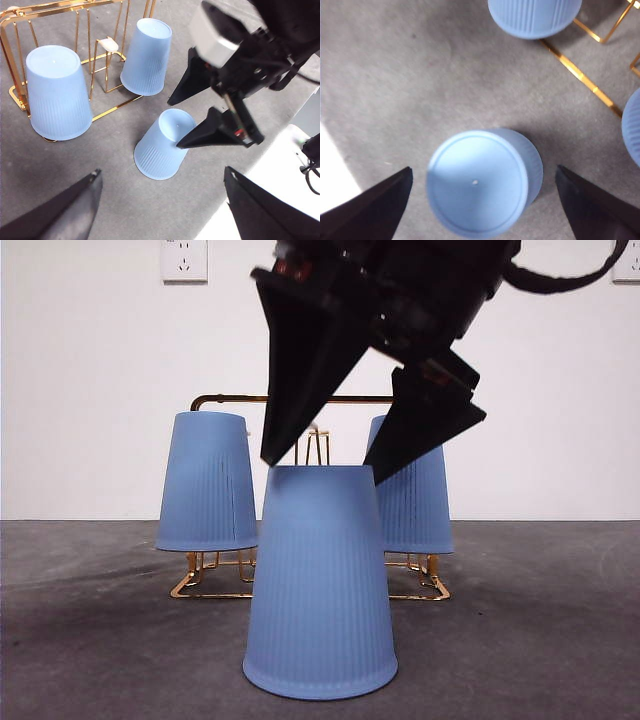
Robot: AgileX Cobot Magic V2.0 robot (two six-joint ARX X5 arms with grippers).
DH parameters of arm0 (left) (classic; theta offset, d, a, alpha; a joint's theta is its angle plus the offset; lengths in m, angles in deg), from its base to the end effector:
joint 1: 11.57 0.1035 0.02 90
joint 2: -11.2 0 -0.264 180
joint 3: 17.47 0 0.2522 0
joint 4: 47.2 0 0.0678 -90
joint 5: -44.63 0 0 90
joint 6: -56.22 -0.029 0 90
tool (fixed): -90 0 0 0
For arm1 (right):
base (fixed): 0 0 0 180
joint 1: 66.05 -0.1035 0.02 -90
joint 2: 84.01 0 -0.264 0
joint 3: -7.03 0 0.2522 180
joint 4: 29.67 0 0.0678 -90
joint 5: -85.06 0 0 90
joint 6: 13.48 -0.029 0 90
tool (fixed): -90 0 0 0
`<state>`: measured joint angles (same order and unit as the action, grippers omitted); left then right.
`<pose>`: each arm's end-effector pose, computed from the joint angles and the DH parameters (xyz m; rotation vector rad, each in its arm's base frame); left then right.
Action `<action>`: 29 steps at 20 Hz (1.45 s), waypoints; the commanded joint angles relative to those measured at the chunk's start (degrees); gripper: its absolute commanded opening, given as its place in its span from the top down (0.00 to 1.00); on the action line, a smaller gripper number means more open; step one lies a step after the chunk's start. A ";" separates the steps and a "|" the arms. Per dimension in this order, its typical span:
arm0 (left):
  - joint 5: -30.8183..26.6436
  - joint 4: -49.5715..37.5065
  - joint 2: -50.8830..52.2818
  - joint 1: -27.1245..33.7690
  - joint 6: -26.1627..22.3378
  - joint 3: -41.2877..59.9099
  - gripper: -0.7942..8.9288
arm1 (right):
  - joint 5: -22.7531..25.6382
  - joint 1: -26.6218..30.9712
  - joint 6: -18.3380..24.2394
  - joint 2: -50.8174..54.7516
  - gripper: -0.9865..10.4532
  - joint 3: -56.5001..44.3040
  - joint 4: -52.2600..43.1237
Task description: Pick the top cup and place it on cupholder, pick up the mid cup and place it on cupholder, last pick the bottom cup and place it on cupholder.
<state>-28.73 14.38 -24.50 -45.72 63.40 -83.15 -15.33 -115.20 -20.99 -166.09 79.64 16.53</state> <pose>0.0826 -0.0661 0.3335 -0.0273 0.6157 -0.8261 0.1836 0.2203 0.2439 -0.2258 1.0134 0.8857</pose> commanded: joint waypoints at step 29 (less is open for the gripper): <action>-0.11 -0.72 -0.33 -0.42 0.79 -0.55 0.53 | 9.01 0.68 5.57 -1.16 0.65 27.67 11.67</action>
<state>-28.86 14.36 -24.50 -45.72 64.39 -83.15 -6.63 -114.26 -16.40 -166.20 106.17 28.38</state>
